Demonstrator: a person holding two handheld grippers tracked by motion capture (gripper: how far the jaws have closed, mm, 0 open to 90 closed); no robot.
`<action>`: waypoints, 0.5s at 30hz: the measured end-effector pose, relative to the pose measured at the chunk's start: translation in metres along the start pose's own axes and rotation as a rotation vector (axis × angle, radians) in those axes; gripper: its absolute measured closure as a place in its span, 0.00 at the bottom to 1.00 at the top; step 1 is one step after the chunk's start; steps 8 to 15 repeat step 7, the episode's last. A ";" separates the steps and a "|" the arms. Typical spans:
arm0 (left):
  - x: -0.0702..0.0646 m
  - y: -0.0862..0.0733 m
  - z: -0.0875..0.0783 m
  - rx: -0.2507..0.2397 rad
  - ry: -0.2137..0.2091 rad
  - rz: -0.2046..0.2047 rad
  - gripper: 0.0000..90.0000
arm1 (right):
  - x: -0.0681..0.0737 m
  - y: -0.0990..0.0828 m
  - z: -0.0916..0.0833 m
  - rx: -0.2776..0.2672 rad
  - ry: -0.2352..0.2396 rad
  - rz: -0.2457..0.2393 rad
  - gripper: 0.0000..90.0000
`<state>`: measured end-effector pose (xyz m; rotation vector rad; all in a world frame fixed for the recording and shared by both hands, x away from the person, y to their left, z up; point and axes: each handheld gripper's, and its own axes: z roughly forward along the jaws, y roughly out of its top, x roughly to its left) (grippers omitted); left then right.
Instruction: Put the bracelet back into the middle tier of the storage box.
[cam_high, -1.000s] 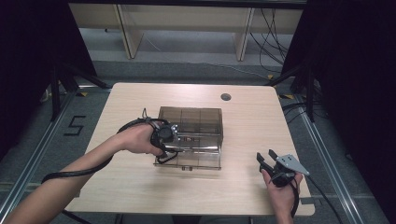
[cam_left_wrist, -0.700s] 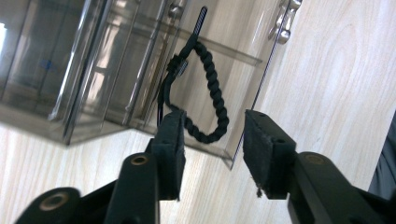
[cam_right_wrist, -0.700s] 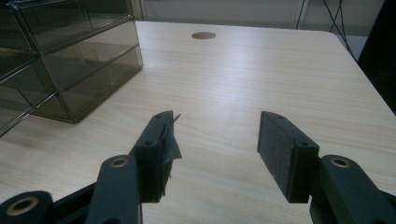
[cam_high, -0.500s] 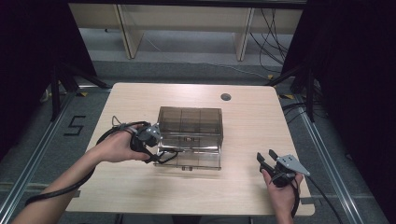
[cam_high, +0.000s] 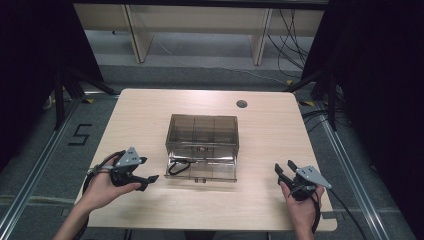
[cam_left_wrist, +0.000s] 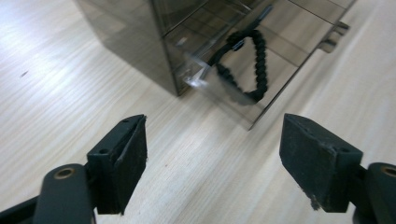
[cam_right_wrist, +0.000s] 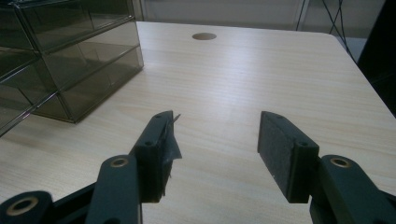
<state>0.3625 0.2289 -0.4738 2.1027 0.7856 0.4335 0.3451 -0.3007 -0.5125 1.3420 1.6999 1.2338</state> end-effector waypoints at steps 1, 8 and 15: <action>0.001 -0.008 0.001 -0.035 0.015 -0.010 0.24 | 0.000 0.000 0.000 -0.002 -0.008 0.001 0.52; 0.000 -0.036 -0.001 -0.221 0.037 -0.136 0.24 | -0.002 0.000 0.001 -0.013 -0.002 -0.024 0.52; 0.000 -0.036 -0.001 -0.221 0.037 -0.136 0.24 | -0.002 0.000 0.001 -0.013 -0.002 -0.024 0.52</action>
